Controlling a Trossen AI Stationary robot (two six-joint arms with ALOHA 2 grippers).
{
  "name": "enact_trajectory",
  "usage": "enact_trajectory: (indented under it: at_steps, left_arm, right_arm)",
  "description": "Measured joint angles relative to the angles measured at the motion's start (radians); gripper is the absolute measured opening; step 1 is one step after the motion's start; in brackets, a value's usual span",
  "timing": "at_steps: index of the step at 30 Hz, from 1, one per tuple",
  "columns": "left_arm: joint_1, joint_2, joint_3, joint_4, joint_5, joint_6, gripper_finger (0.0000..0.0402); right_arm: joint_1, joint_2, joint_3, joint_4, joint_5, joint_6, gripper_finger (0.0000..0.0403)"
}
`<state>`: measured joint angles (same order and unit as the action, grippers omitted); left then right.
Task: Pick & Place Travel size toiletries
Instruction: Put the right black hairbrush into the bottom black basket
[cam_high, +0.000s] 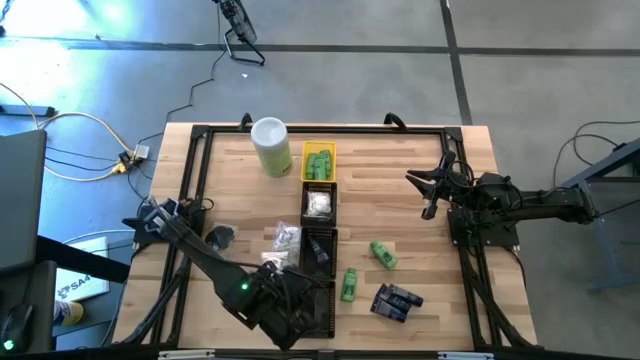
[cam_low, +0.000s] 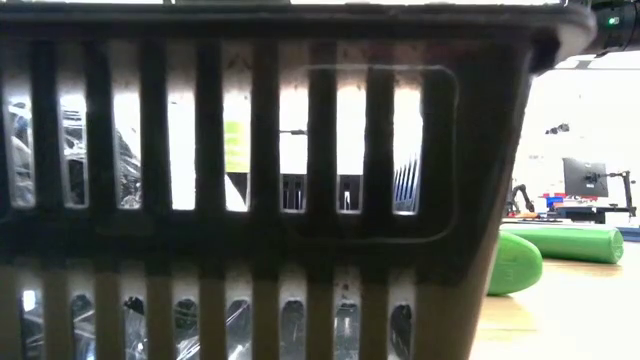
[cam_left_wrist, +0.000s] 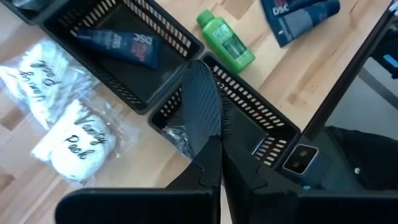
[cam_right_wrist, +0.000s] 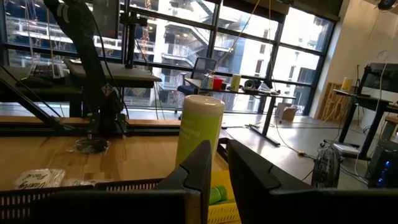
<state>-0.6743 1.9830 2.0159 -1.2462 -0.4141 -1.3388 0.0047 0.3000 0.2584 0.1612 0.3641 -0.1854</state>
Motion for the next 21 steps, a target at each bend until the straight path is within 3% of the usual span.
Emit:
enact_trajectory:
  at_steps: [9, 21]
  left_arm:
    - [0.009, 0.055, 0.0, 0.053, 0.062, 0.074, 0.0]
    - [0.029, 0.058, 0.0, 0.125, 0.053, 0.138, 0.0]
  right_arm:
    - [0.0, 0.0, 0.0, 0.0, 0.0, 0.004, 0.0046]
    - [0.0, 0.0, 0.0, 0.0, 0.0, 0.004, 0.0046]
